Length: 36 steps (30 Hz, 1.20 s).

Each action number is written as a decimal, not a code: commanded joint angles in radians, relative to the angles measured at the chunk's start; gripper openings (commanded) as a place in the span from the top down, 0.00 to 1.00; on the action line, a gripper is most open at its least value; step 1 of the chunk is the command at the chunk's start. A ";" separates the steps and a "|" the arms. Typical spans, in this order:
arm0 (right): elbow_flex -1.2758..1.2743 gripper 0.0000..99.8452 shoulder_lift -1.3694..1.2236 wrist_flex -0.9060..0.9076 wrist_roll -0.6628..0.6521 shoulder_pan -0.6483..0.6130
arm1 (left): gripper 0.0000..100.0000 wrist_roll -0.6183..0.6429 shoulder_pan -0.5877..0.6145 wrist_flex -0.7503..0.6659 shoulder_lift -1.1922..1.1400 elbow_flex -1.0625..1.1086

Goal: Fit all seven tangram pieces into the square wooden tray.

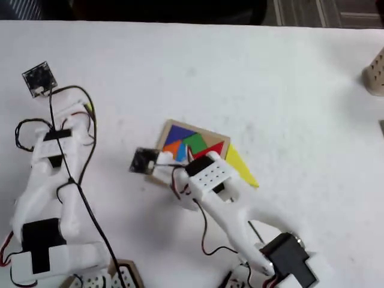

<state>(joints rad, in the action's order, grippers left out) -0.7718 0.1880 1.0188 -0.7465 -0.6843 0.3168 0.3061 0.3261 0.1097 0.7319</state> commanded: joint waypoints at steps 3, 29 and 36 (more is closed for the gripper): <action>0.132 0.70 0.160 0.275 -0.015 0.110 | 0.92 -0.009 -0.015 -0.020 0.004 -0.038; -0.044 0.70 0.008 -0.140 0.141 0.400 | 0.92 -0.012 -0.031 -0.015 0.005 -0.029; 0.084 0.70 -0.113 -0.133 0.222 0.421 | 0.92 -0.012 -0.041 -0.015 0.005 -0.028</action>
<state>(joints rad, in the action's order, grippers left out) -0.7779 0.0974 0.8792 -0.5608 -0.2839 0.3168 0.2862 0.3261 0.1097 0.7319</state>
